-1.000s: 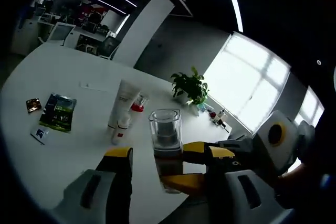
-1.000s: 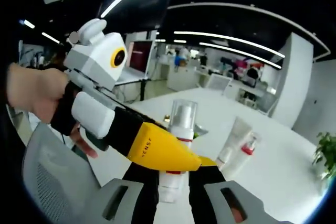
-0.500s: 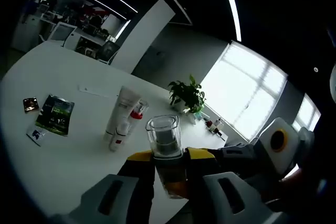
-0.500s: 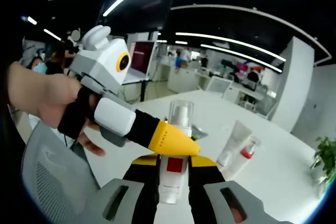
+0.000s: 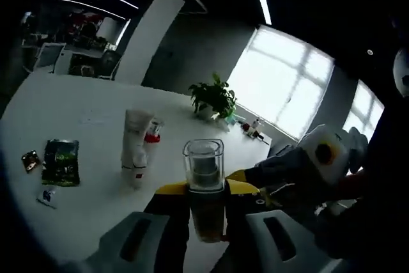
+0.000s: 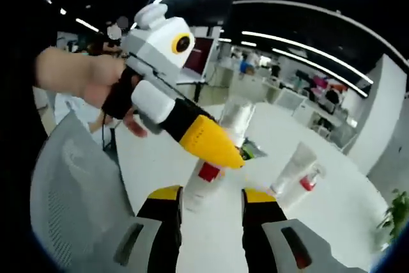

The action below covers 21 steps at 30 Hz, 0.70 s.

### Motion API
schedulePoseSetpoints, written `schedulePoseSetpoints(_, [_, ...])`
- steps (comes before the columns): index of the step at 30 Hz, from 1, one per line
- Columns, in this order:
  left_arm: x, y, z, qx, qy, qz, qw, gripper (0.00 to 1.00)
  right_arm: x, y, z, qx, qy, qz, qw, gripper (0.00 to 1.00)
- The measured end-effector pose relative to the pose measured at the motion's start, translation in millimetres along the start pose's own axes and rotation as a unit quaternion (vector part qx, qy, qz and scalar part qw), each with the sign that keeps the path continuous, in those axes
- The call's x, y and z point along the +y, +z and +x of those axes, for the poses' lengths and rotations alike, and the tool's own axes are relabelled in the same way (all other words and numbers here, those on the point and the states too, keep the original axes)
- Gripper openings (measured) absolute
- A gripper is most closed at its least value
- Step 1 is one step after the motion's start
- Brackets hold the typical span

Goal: Arrange the skincare products in the storage area until every visible bottle or jar stands upright without overlapping.

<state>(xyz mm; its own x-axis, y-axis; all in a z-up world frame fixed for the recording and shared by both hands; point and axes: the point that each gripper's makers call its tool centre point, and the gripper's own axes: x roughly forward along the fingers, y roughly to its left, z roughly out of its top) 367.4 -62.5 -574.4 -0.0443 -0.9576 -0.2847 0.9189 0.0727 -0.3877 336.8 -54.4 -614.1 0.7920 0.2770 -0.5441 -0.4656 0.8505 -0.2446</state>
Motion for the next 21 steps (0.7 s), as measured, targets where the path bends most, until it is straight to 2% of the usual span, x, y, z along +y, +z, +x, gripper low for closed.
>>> schedulePoseSetpoints(1, [0.1, -0.6, 0, 0.009, 0.0, 0.014, 0.9999, 0.15, -4, -2.2, -6, 0.0, -0.002, -0.002, 1.0, 0.27])
schedulePoseSetpoints(3, [-0.7, -0.8, 0, 0.024, -0.007, 0.048, 0.9985, 0.15, -3, -5.5, -20, 0.008, 0.035, -0.01, 0.9993, 0.26])
schedulePoseSetpoints(5, [-2.0, -2.7, 1, 0.042, -0.014, 0.08, 0.9958, 0.15, -7, -5.7, -31, 0.018, 0.064, -0.045, 0.9968, 0.27])
schedulePoseSetpoints(6, [-2.8, -4.8, 1, 0.054, -0.019, 0.106, 0.9927, 0.15, -4, -9.6, -37, 0.037, 0.096, -0.072, 0.992, 0.29])
schedulePoseSetpoints(8, [-6.9, -11.1, 3, 0.078, -0.033, 0.15, 0.985, 0.15, -9, -13.9, -42, 0.067, 0.109, -0.125, 0.9838, 0.3])
schedulePoseSetpoints(9, [-8.8, -13.6, 4, 0.085, -0.039, 0.165, 0.9819, 0.15, -11, -11.3, -43, 0.072, 0.121, -0.144, 0.9794, 0.3])
schedulePoseSetpoints(12, [-19.3, -22.3, 8, 0.103, -0.069, 0.19, 0.9739, 0.15, -10, 4.9, -43, 0.054, 0.152, -0.138, 0.9771, 0.3])
schedulePoseSetpoints(15, [-29.8, -28.9, 11, 0.114, -0.091, 0.219, 0.9647, 0.15, -15, 16.8, -41, 0.054, 0.17, -0.137, 0.9744, 0.32])
schedulePoseSetpoints(16, [-31.9, -30.5, 12, 0.117, -0.095, 0.221, 0.9635, 0.15, -15, 19.5, -41, 0.055, 0.178, -0.14, 0.9726, 0.32])
schedulePoseSetpoints(20, [-38.1, -38.0, 16, 0.129, -0.107, 0.241, 0.956, 0.15, -12, 28.3, -44, 0.067, 0.224, -0.15, 0.9606, 0.27])
schedulePoseSetpoints(21, [-38.9, -38.9, 16, 0.131, -0.109, 0.244, 0.9546, 0.15, -10, 26.7, -46, 0.077, 0.244, -0.155, 0.9543, 0.25])
